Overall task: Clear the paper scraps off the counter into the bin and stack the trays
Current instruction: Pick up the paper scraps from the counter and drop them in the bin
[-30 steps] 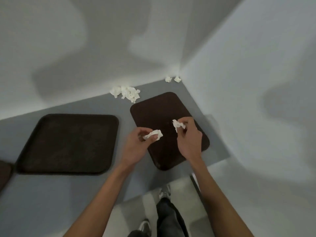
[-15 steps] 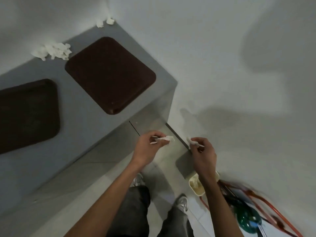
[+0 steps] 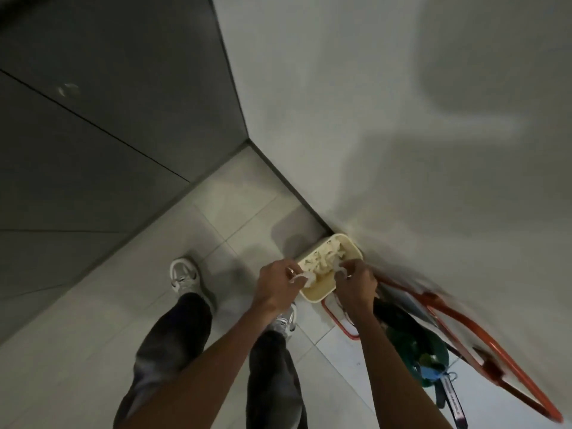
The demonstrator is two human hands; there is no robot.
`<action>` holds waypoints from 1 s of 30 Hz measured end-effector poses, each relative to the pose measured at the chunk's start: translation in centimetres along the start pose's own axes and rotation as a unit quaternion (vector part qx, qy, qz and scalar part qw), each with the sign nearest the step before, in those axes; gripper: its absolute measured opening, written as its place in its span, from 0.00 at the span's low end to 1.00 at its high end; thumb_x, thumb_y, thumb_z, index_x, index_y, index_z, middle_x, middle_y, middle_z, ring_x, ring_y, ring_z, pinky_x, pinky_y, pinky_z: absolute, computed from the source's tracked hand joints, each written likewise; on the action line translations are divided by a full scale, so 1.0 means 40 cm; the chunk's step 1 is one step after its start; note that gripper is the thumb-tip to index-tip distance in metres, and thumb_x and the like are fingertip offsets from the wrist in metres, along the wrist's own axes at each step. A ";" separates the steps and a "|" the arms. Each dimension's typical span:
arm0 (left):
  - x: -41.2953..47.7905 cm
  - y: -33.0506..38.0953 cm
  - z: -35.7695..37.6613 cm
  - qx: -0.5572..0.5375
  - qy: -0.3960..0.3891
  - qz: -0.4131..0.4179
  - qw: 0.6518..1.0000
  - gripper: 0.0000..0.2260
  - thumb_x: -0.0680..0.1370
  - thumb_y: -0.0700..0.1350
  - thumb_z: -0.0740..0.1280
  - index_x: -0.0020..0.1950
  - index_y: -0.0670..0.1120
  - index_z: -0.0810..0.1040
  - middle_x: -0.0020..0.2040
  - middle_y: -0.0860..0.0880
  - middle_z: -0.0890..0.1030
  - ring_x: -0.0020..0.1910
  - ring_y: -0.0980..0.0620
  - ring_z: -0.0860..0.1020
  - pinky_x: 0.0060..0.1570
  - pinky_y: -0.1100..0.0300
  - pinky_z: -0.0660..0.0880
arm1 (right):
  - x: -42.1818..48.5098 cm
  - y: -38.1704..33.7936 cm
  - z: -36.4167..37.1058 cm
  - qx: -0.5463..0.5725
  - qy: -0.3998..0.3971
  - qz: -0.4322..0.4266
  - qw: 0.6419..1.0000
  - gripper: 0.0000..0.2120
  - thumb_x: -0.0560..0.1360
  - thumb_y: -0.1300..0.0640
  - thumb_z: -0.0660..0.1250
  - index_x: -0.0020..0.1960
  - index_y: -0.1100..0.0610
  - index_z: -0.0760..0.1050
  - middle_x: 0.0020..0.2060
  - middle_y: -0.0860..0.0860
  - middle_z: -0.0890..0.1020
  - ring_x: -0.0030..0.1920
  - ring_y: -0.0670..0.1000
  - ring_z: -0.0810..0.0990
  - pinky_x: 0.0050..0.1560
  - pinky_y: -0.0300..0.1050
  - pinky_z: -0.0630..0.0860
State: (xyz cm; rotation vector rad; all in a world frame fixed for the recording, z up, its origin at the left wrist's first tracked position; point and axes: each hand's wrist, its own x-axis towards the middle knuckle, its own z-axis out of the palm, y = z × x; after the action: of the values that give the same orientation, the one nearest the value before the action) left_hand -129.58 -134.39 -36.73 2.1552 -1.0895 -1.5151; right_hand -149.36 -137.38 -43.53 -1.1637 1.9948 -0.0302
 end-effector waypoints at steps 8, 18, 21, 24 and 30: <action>0.266 -0.234 0.328 0.233 -0.078 0.101 0.964 0.07 0.80 0.42 0.68 0.57 0.49 0.76 0.54 0.44 0.82 0.52 0.41 0.82 0.49 0.50 0.79 | 0.290 0.180 0.209 -0.130 -0.058 -0.036 0.989 0.16 0.78 0.64 0.62 0.63 0.56 0.79 0.63 0.60 0.79 0.59 0.62 0.79 0.56 0.46 0.73; 0.439 -0.339 0.526 0.484 -0.234 0.145 0.830 0.16 0.83 0.46 0.59 0.69 0.48 0.76 0.69 0.46 0.77 0.68 0.41 0.76 0.58 0.50 0.73 | 0.451 0.252 0.303 -0.373 -0.137 -0.139 0.907 0.17 0.84 0.58 0.60 0.72 0.57 0.72 0.71 0.61 0.74 0.71 0.63 0.75 0.69 0.59 0.75; 0.395 -0.292 0.458 0.472 -0.232 0.164 0.834 0.13 0.82 0.47 0.61 0.63 0.47 0.80 0.61 0.45 0.81 0.63 0.41 0.79 0.51 0.51 0.74 | 0.371 0.179 0.248 -0.350 -0.118 -0.138 0.919 0.17 0.82 0.60 0.61 0.70 0.56 0.74 0.68 0.59 0.77 0.66 0.61 0.79 0.62 0.57 0.80; 0.322 -0.199 0.316 0.436 -0.197 0.182 0.859 0.13 0.82 0.48 0.61 0.63 0.48 0.80 0.59 0.44 0.81 0.59 0.43 0.80 0.50 0.51 0.78 | 0.267 0.078 0.169 -0.323 -0.091 -0.130 0.933 0.18 0.81 0.60 0.62 0.70 0.55 0.75 0.65 0.57 0.79 0.63 0.61 0.81 0.58 0.57 0.81; 0.120 0.008 -0.102 0.364 -0.107 0.184 0.907 0.15 0.82 0.50 0.61 0.68 0.50 0.74 0.63 0.46 0.79 0.59 0.42 0.81 0.55 0.46 0.80 | -0.003 -0.216 -0.033 -0.242 -0.048 -0.174 0.953 0.19 0.78 0.61 0.64 0.68 0.53 0.77 0.63 0.55 0.82 0.58 0.60 0.84 0.57 0.57 0.83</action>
State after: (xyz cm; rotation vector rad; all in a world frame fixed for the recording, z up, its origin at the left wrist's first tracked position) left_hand -125.30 -138.78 -38.12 2.0111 -2.2843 -1.3047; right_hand -143.98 -142.73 -39.16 -1.7851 1.7343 0.3475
